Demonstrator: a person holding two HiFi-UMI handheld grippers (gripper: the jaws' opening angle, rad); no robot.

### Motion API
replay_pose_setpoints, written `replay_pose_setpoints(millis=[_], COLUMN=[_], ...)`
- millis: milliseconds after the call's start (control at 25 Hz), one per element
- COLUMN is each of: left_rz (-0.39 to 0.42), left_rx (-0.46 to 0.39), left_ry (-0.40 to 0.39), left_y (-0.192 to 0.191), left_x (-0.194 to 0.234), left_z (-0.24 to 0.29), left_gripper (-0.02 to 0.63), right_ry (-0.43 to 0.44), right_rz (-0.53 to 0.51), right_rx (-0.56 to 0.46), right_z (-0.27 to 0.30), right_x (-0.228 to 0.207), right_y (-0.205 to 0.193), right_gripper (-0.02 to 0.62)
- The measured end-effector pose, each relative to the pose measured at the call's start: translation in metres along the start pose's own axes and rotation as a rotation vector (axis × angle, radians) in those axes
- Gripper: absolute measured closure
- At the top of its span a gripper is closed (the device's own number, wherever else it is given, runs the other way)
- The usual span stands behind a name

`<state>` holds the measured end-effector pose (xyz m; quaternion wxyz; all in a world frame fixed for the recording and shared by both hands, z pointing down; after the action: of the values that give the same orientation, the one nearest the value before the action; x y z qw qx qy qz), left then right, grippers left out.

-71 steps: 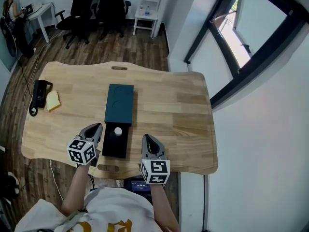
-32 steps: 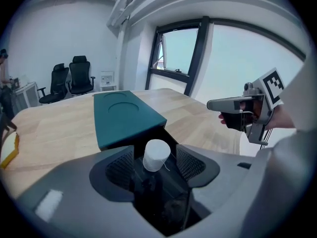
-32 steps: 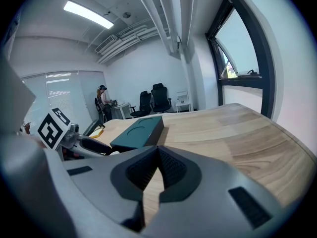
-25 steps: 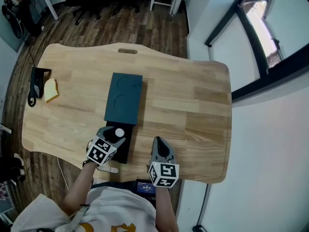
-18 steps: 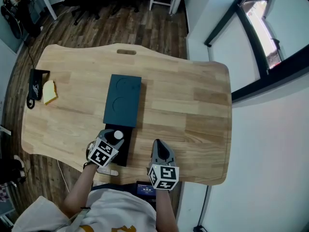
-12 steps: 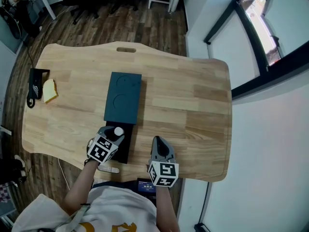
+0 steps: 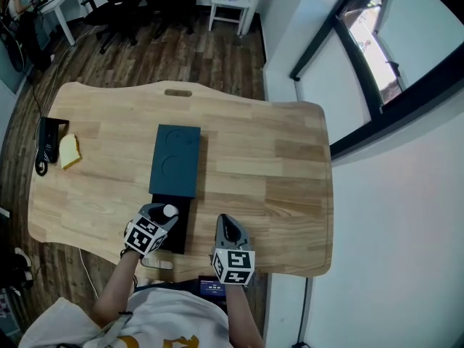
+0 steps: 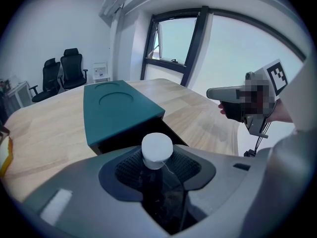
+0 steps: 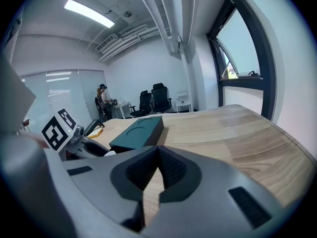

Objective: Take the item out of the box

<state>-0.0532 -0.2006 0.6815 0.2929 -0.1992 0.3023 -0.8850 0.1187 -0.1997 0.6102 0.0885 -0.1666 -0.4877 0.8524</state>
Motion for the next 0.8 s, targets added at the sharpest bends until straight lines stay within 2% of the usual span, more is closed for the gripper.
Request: replay_pose_setpoints(millis=[400, 560, 800], left_rz=[0.027, 0.023, -0.035], left_rx=[-0.077, -0.144, -0.279], left_ry=[0.051, 0.070, 0.103], left_y=[0.020, 0.028, 0.044], left_x=[0.004, 0.003, 0.001], left_z=[-0.031, -0.054, -0.085], left_gripper=[0.425, 0.425, 0.425], right_ry=[-0.012, -0.020, -0.011], right_rz=[-0.023, -0.030, -0.036], right_rx=[-0.042, -0.065, -0.107], right_z=[-0.015, -0.026, -0.038], right_x=[0.014, 0.022, 0.033], right_y=[0.016, 0.020, 0.027], right_gripper=[0.589, 0.589, 0.589])
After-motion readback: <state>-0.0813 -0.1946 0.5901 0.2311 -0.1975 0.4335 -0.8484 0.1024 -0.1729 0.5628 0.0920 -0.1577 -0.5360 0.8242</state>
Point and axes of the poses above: the fingertips, and each gripper's own axes: z forward along the fingers, x to its left, y out of its top, the point moved 2 cm from there along -z, backward along the fingers, and after that the axes turned 1 degree about -x, right-handed, at the moved point
